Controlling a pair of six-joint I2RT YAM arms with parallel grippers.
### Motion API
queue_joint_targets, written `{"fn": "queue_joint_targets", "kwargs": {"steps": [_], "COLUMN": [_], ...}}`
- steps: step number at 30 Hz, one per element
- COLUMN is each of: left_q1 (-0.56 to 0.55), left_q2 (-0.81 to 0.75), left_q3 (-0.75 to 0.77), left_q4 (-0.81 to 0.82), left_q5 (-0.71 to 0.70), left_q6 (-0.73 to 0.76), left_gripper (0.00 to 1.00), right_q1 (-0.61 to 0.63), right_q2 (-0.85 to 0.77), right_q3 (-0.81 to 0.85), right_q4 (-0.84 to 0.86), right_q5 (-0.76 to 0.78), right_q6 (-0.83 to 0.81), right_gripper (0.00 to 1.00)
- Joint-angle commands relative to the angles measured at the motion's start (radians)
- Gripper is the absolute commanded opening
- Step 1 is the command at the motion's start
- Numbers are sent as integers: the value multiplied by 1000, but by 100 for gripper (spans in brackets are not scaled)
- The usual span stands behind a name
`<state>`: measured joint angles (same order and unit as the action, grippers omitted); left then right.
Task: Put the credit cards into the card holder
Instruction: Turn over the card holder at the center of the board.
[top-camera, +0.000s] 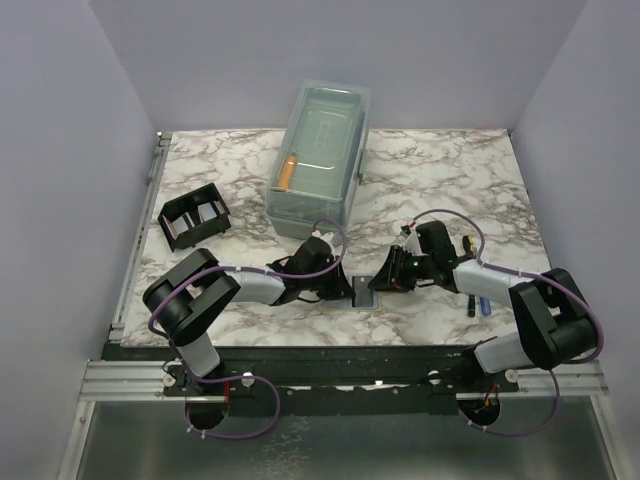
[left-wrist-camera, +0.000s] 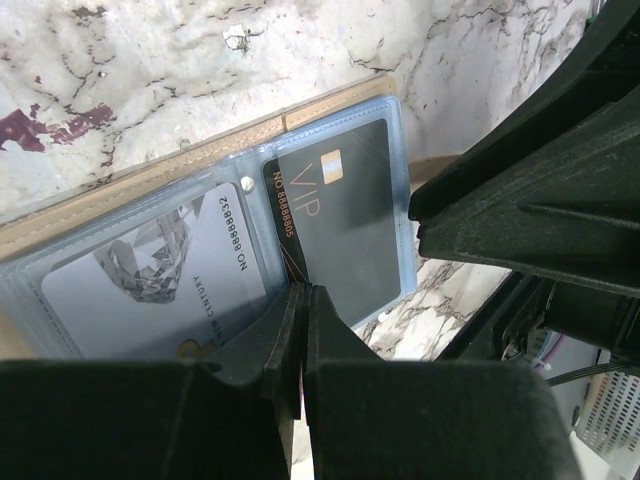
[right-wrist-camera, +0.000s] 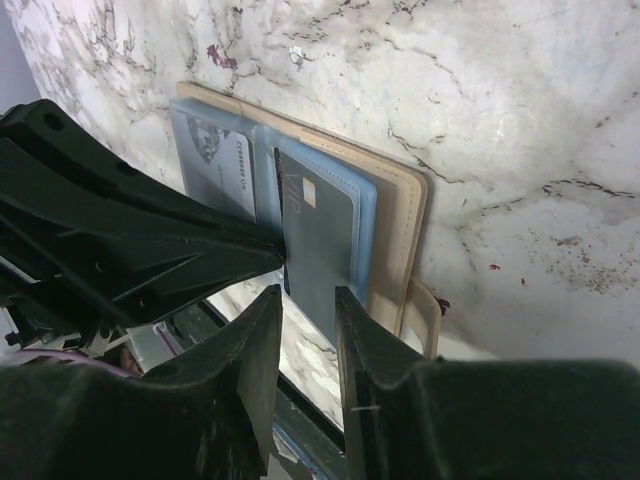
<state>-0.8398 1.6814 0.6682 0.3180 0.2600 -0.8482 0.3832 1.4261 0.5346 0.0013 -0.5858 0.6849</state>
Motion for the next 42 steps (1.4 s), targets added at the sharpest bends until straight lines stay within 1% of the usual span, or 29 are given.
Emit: {"fn": "queue_joint_targets", "kwargs": {"steps": [1, 4, 8, 11, 16, 26, 34, 36, 39, 42], "left_q1": [-2, -3, -2, -1, -3, -3, -3, -3, -2, -2], "left_q2": [27, 26, 32, 34, 33, 21, 14, -21, -85, -162], "left_q3": [-31, -35, -36, -40, -45, -51, -47, -47, -48, -40], "left_q4": [-12, -10, -8, -7, -5, -3, -3, -3, -13, -57], "left_q5": [-47, -50, -50, -51, -51, -53, -40, -33, -26, -15], "left_q6": [14, 14, 12, 10, 9, 3, 3, -1, -6, -7], "left_gripper": [5, 5, 4, 4, 4, 3, 3, 7, 17, 27], "right_q1": [5, 5, 5, 5, 5, 10, 26, 26, 26, 29], "right_q2": [26, 26, 8, -8, -3, 37, 24, 15, 8, 20], "right_q3": [-20, -22, -19, -28, -40, -45, -33, -38, -40, -37], "right_q4": [46, 47, 3, 0, 2, 65, 102, 122, 142, 172], "right_q5": [-30, -25, 15, 22, 13, -34, -79, -98, -116, -139], "right_q6": [10, 13, 2, -2, 1, 21, 53, 73, 93, 111], "right_gripper": [32, 33, 35, 37, 37, 37, 36, 36, 36, 36]}}
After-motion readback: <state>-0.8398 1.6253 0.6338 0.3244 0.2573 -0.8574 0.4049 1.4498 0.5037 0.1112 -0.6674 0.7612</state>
